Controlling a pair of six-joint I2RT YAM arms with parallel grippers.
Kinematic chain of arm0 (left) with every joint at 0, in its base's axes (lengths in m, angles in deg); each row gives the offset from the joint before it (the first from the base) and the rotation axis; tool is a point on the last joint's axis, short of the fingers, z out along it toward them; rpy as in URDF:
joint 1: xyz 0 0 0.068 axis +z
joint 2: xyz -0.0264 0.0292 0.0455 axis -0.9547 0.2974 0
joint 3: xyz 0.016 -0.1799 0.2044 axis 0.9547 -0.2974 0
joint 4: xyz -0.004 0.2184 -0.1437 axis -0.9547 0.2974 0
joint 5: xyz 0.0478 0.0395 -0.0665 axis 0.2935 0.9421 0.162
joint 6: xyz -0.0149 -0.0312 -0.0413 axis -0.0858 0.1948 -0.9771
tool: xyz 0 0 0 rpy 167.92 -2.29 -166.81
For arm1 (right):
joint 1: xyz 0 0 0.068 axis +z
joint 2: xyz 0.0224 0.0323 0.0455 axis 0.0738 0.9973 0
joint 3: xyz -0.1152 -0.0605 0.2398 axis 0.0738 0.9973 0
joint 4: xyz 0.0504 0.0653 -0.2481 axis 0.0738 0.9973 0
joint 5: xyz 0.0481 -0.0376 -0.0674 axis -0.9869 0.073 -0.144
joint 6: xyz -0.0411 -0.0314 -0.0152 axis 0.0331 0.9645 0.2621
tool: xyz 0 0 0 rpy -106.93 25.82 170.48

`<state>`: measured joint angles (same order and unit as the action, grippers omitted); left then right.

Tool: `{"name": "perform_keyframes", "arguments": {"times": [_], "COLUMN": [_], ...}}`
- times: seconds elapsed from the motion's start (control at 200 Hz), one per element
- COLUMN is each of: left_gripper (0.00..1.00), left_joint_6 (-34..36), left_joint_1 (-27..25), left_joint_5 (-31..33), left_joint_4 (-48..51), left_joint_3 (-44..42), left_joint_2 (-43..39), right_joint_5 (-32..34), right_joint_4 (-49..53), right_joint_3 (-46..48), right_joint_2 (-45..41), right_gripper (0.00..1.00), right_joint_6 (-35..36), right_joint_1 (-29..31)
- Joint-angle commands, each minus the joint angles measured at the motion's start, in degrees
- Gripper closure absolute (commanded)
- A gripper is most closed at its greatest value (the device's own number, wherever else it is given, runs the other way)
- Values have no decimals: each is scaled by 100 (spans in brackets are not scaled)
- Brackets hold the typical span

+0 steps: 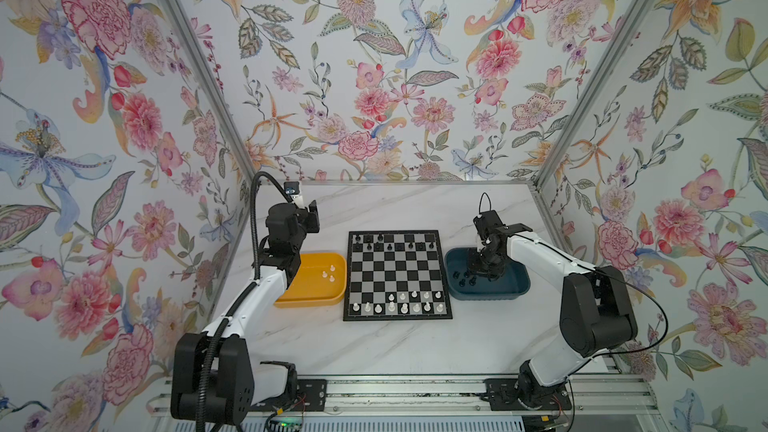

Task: Set up the chess pieces on the board
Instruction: 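Lower the right gripper into the teal tray and close on a black piece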

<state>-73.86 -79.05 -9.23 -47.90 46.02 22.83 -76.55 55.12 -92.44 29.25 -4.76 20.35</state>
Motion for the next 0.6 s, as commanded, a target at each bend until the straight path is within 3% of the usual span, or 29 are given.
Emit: {"name": "perform_keyframes", "arguments": {"times": [0.0,0.591], "left_gripper": [47,47], "left_joint_6": [-59,-114], "left_joint_1": [67,72], "left_joint_5": [-88,-144], "left_joint_4": [-88,-77], "left_joint_3": [-46,-37], "left_joint_2": [33,42], "right_joint_5": [103,121], "right_joint_4": [68,-6], "right_joint_3": [97,154], "right_joint_2": [114,207], "right_gripper": [67,67], "right_joint_6": [-46,-46], "right_joint_1": [51,50]}}
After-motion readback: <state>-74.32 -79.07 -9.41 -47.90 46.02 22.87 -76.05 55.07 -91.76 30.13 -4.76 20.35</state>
